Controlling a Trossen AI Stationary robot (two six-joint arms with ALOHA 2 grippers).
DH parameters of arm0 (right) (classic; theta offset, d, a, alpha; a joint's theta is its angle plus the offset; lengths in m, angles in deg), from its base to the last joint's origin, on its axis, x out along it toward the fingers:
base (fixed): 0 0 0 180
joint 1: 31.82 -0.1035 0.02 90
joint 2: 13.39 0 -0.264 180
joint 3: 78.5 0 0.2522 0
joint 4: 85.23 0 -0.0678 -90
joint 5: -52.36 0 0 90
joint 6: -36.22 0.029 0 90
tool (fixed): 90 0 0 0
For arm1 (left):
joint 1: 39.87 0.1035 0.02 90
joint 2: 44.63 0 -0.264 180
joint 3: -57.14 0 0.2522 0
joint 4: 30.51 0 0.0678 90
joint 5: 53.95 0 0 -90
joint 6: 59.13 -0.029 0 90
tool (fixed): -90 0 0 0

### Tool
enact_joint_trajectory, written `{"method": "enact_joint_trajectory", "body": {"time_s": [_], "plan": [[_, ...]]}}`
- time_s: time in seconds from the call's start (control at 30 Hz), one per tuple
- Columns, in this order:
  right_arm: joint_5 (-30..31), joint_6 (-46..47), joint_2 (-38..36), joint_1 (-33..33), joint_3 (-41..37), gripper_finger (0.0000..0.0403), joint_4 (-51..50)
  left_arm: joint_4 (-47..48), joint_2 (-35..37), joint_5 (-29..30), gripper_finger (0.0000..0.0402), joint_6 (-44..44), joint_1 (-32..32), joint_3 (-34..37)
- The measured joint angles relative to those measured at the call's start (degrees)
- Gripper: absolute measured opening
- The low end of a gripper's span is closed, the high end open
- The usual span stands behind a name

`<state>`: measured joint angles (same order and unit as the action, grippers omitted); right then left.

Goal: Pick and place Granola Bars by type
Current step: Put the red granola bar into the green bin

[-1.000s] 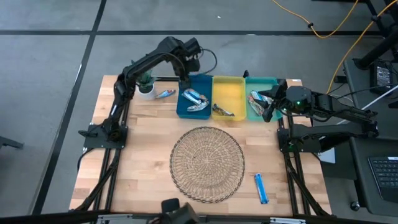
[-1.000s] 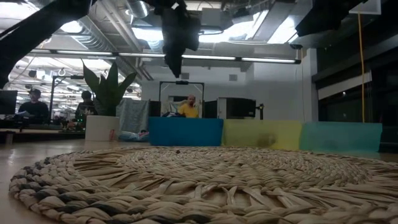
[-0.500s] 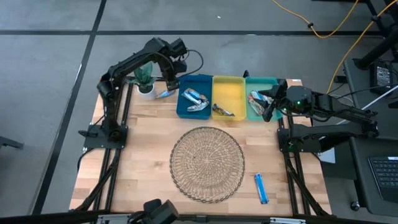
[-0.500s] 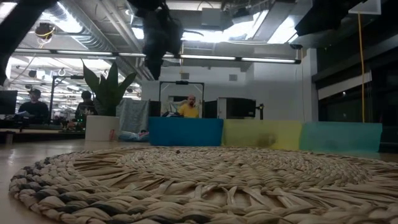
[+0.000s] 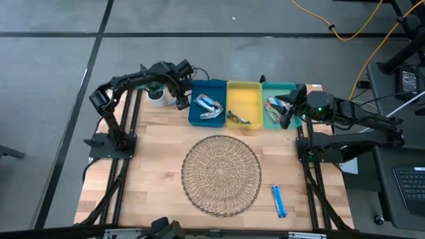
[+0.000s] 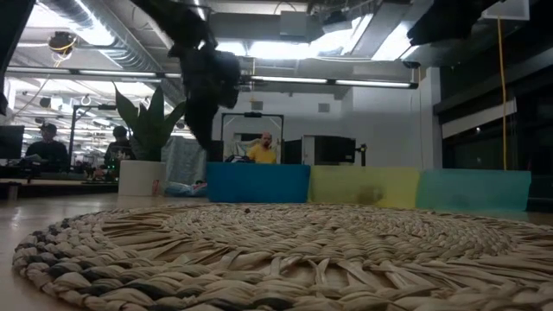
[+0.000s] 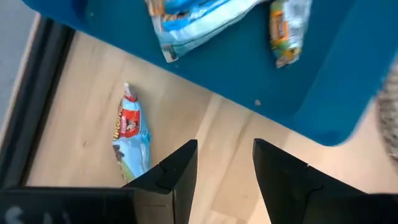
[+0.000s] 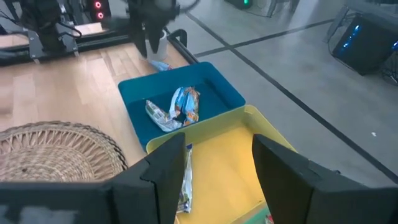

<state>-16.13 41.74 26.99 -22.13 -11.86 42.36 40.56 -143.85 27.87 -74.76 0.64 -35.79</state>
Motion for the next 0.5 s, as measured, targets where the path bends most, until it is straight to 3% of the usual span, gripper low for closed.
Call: {"method": "enact_joint_trajectory", "body": {"time_s": [0.23, 0.4, 0.5], "plan": [[0.03, 0.07, 0.11, 0.01, 0.00, 0.0188, 0.72, -10.94, 0.00, 5.95, 0.0147, -0.64, -0.01, 6.53], [0.01, 0.80, 0.85, -0.02, 0.03, 0.0188, 0.72, -15.56, -0.34, 12.85, 0.0150, -4.58, 0.00, 7.08], [-0.03, 1.75, 1.71, 0.01, 0.04, 0.0188, 0.72, -16.27, -1.33, 13.47, 0.0159, -6.37, 0.15, 7.12]]}}
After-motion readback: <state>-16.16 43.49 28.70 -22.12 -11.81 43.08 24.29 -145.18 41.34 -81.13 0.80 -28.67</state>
